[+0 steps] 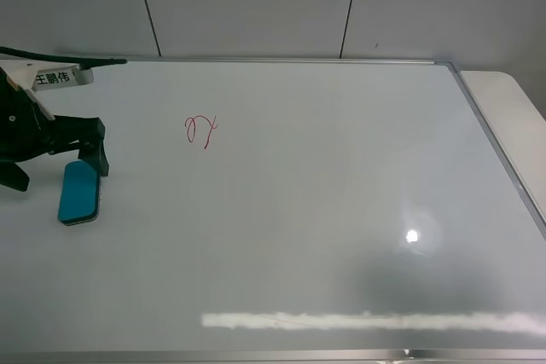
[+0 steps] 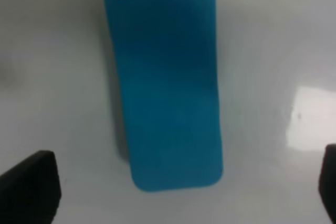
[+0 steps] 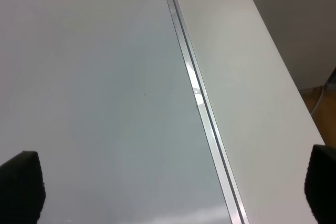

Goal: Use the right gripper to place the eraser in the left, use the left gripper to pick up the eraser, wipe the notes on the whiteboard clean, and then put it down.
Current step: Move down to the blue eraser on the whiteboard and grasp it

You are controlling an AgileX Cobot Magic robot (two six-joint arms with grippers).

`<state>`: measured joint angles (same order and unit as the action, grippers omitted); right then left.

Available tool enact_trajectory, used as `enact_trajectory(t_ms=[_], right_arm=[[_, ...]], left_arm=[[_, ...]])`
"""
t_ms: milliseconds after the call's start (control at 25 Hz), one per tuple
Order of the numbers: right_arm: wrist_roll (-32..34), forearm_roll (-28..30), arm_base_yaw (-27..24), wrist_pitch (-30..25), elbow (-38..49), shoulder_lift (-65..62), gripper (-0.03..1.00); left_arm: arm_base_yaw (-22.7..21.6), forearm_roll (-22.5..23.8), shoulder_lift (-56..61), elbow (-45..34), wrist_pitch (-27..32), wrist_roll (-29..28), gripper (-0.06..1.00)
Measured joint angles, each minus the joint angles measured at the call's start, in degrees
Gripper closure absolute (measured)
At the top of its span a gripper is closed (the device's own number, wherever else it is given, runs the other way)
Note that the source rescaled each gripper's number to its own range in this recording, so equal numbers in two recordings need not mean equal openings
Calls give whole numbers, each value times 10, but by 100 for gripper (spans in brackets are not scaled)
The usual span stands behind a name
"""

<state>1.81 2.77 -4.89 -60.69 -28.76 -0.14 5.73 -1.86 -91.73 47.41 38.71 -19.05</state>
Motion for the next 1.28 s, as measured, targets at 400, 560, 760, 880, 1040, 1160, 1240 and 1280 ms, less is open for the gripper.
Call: enact_trajectory(t_ms=[400, 560, 760, 880, 1040, 1160, 1240, 1280], right_arm=[[0, 0, 0, 0, 0, 0, -3], [0, 0, 0, 0, 0, 0, -3], [0, 0, 0, 0, 0, 0, -3], [0, 0, 0, 0, 0, 0, -3], [0, 0, 0, 0, 0, 0, -3], [0, 0, 0, 0, 0, 0, -3], [0, 0, 0, 0, 0, 0, -3], [0, 0, 0, 0, 0, 0, -3]], left_arm=[[0, 0, -62, 0, -59, 25, -6], [0, 1, -80, 0, -60, 29, -6], [0, 7, -85, 0, -71, 30, -6], [0, 7, -85, 0, -74, 30, -6], [0, 7, -86, 0, -74, 20, -6], [-1, 5, -93, 0, -74, 16, -6], [-3, -2, -96, 0, -77, 15, -6], [-3, -4, -97, 0, -79, 15, -6]])
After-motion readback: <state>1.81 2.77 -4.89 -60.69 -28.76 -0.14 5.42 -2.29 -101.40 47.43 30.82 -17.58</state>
